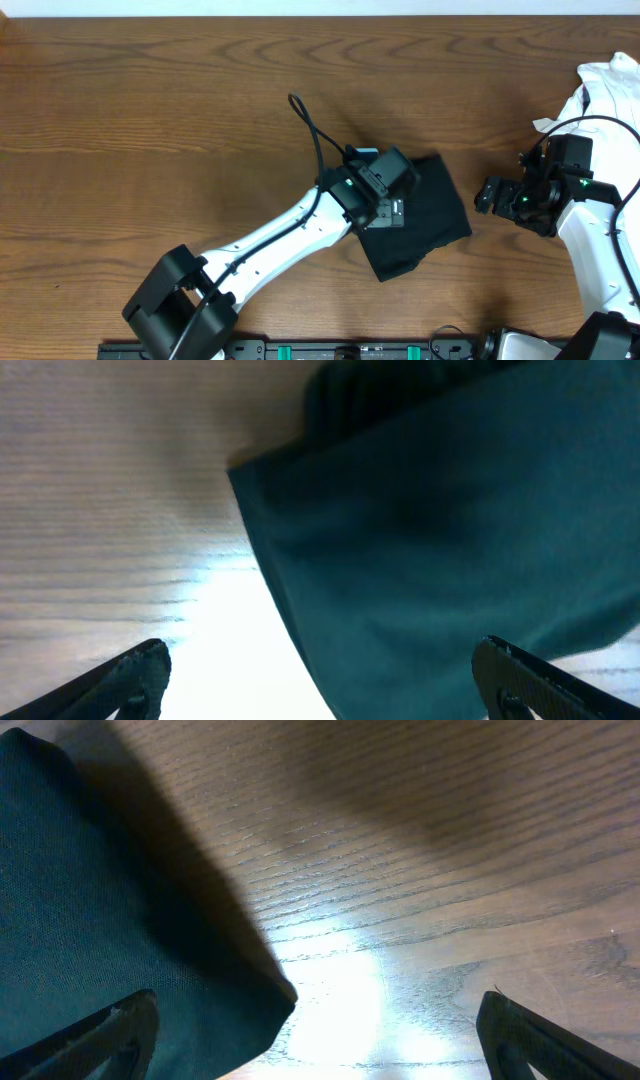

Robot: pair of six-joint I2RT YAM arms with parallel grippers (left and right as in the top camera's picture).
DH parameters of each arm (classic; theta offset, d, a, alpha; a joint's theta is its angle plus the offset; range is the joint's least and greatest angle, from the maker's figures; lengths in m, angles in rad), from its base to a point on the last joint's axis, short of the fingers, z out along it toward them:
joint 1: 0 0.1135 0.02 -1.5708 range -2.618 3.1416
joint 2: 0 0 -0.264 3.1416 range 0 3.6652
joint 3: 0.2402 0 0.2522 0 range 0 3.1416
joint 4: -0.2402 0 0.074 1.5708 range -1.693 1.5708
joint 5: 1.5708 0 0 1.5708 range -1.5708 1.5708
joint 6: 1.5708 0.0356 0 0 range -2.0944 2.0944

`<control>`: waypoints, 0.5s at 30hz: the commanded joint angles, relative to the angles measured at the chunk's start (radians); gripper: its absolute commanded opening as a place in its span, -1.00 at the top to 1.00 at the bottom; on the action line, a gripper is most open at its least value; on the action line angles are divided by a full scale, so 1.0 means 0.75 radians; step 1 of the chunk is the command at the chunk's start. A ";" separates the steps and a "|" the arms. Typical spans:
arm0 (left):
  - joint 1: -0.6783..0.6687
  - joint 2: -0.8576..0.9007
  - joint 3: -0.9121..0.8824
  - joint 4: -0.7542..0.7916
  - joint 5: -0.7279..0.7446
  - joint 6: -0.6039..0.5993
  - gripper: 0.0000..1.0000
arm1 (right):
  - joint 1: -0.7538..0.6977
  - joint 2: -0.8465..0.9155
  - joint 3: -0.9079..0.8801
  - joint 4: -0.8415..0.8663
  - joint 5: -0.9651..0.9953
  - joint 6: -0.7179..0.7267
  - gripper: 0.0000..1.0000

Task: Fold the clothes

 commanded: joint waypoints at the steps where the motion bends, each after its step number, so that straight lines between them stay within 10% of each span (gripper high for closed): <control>1: -0.050 0.043 -0.008 -0.006 -0.038 -0.034 -0.96 | -0.012 -0.008 0.018 0.001 0.009 0.013 -0.98; 15: -0.244 0.089 -0.008 -0.232 -0.004 -0.033 -0.97 | -0.012 -0.008 0.018 0.001 0.009 0.013 -0.98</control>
